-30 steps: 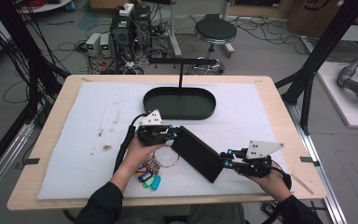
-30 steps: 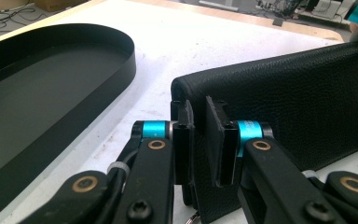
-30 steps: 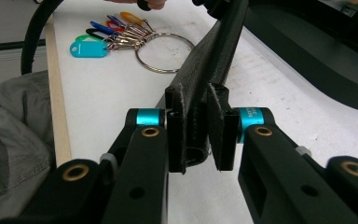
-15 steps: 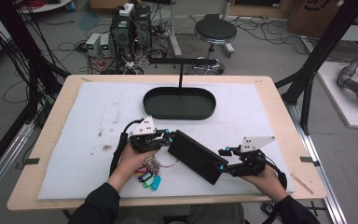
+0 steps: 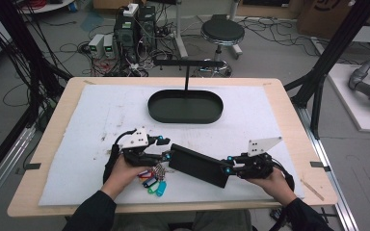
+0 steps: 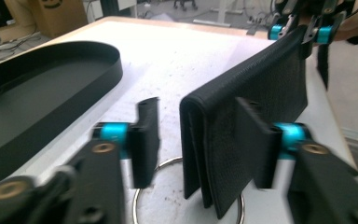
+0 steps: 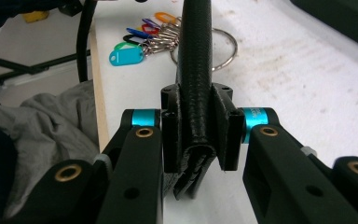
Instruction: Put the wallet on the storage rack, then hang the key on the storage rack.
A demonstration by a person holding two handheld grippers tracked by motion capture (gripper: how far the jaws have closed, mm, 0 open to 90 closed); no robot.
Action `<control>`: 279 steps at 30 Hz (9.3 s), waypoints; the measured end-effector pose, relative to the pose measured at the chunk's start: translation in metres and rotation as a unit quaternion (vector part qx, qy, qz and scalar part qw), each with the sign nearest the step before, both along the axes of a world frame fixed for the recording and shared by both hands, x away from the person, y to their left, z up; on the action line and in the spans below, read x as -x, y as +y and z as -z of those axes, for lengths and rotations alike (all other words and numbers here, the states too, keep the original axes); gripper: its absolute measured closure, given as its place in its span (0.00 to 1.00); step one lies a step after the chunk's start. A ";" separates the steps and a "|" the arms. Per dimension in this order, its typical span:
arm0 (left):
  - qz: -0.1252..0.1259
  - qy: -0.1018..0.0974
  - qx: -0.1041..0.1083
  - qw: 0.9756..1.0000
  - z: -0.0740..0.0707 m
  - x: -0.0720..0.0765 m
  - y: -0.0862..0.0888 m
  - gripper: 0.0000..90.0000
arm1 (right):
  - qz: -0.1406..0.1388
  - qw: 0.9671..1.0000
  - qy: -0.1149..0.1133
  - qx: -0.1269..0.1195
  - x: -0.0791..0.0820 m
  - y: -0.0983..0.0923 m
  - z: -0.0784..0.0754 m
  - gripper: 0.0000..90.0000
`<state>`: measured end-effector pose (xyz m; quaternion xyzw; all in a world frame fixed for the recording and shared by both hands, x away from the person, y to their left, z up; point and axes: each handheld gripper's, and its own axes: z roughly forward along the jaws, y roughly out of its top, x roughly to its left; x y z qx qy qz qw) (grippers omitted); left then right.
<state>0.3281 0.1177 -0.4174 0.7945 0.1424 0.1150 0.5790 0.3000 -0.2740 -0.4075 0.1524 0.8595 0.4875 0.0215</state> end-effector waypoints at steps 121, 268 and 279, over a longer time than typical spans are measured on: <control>-0.157 -0.079 0.071 0.982 0.007 -0.140 -0.025 0.82 | 0.342 0.937 -0.049 -0.054 -0.027 -0.077 0.005 0.49; -0.154 0.082 -0.094 0.980 0.016 -0.015 -0.001 0.63 | 0.326 0.942 -0.073 -0.020 -0.022 -0.072 0.007 0.28; -0.154 0.098 -0.142 0.973 0.021 -0.019 -0.013 0.78 | 0.324 0.943 -0.072 -0.018 -0.022 -0.071 0.007 0.28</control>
